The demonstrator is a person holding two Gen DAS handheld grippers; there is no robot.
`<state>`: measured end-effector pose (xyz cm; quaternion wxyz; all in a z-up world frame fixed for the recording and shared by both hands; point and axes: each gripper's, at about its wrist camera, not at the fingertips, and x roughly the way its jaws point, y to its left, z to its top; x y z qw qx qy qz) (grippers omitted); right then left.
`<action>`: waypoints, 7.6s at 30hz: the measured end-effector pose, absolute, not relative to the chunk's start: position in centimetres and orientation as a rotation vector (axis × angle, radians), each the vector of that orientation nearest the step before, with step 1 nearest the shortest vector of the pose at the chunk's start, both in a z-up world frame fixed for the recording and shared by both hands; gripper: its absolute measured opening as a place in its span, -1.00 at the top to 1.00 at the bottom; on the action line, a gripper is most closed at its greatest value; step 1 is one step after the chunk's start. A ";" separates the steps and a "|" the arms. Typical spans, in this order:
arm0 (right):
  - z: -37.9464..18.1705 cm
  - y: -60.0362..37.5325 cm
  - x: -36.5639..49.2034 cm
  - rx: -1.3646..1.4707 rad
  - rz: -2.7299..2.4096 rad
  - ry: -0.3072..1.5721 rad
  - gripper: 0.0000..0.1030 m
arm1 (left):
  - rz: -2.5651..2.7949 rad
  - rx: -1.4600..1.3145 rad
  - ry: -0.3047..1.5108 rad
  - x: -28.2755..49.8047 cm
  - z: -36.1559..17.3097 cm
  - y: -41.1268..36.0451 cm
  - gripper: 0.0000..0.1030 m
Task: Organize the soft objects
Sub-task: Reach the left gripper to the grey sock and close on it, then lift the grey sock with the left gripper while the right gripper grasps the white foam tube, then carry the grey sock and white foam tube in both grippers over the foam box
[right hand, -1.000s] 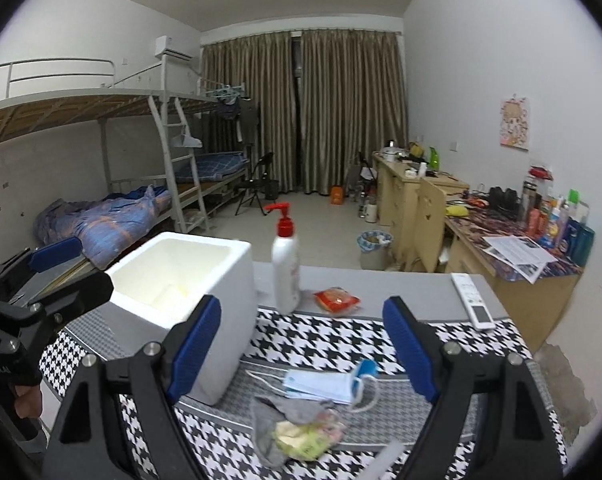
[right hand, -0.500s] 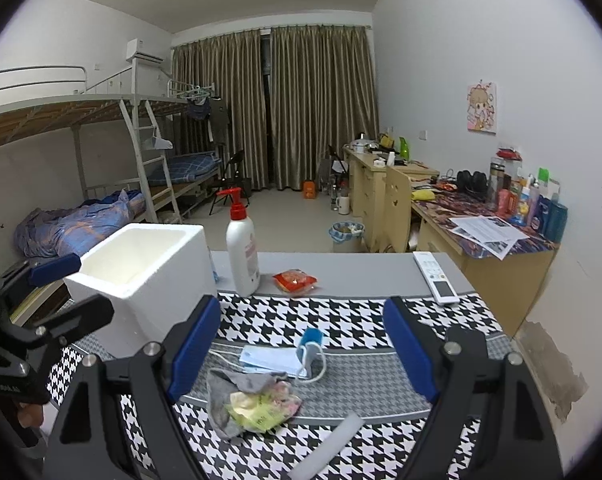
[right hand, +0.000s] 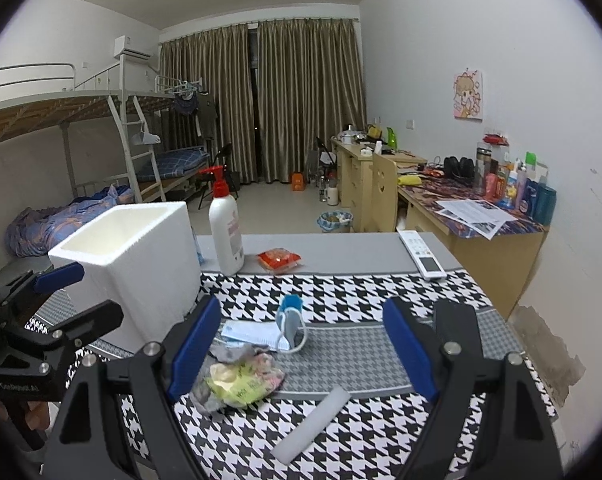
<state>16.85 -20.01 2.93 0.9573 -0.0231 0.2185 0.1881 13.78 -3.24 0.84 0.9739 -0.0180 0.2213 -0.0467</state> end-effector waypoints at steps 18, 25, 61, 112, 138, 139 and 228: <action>-0.6 -21.1 16.1 -0.030 0.333 0.499 -0.68 | -0.049 -0.093 0.547 14.8 -3.4 -3.2 -0.97; -1.4 -21.1 16.2 -0.032 0.338 0.517 -0.68 | -0.028 -0.121 0.599 15.5 -4.8 -3.1 -0.89; -6.9 -21.5 18.8 -0.013 0.313 0.684 -0.68 | -0.021 -0.181 0.804 20.6 -10.2 -4.1 0.31; -8.3 -18.9 19.0 -0.051 0.318 0.784 0.67 | -0.116 -0.087 0.620 17.3 -6.7 -4.3 0.96; -1.7 -19.3 17.5 -0.005 0.351 0.593 0.67 | -0.108 -0.035 0.492 15.5 -1.8 -4.1 0.96; -1.4 -19.2 17.4 -0.006 0.356 0.584 0.67 | -0.108 -0.034 0.491 15.5 -1.7 -4.0 0.96; 7.7 -6.3 20.4 -0.100 0.735 0.399 0.67 | 0.233 -0.016 0.322 18.0 7.0 6.7 0.95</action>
